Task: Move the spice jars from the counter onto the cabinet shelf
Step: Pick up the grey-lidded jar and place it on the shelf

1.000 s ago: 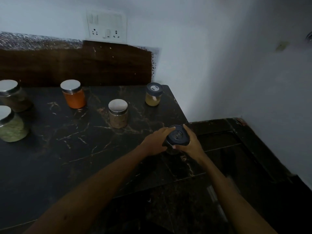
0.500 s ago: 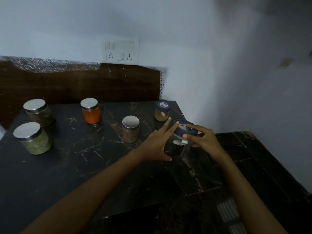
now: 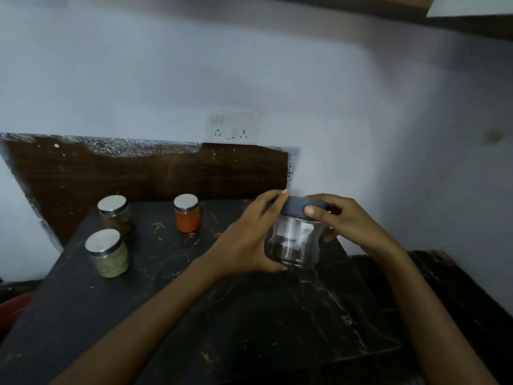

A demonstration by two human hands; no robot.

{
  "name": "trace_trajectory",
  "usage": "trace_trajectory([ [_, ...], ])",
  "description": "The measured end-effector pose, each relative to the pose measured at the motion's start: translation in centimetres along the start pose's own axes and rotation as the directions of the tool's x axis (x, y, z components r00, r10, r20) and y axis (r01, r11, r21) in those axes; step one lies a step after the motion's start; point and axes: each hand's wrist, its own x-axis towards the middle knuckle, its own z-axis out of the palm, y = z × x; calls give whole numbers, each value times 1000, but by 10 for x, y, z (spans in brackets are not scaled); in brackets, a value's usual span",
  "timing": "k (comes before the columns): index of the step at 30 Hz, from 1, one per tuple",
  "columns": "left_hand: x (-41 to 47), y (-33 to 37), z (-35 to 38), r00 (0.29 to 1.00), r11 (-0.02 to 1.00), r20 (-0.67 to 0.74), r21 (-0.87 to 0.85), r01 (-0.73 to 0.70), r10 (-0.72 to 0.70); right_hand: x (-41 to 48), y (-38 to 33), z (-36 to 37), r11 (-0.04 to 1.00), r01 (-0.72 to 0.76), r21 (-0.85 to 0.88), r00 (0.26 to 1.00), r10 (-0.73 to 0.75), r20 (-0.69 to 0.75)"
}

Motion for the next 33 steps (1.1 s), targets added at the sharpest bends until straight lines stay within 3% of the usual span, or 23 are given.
trace_trajectory([
  [4, -6, -8, -17, 996, 991, -50, -117, 62, -69, -2, -6, -4, 995, 31, 94, 999, -32, 11],
  [7, -8, -13, -26, 989, 972, -78, -209, 108, -127, -8, -1, -8, 989, 47, 139, 965, -81, 251],
  [9, -7, -12, -30, 986, 951, -66, -281, 127, -151, -9, -1, -2, 996, 46, 82, 935, -72, 348],
  [15, -10, -17, -39, 976, 877, 46, -431, 210, -211, 4, -10, 17, 976, 171, -137, 973, -146, 178],
  [21, -1, -5, -43, 993, 971, -7, -208, 113, -117, 7, -25, 24, 881, 292, -373, 954, -240, 181],
  [27, -9, -9, -52, 986, 946, -35, -289, 149, -165, 6, -25, 10, 935, 218, -278, 957, -150, 248],
  [30, -12, -9, -54, 982, 923, -28, -348, 164, -185, 8, -25, 10, 975, 173, -143, 952, -128, 277],
  [33, -13, -9, -57, 982, 913, 24, -364, 183, -187, 9, -27, 15, 959, 205, -197, 955, -152, 256],
])
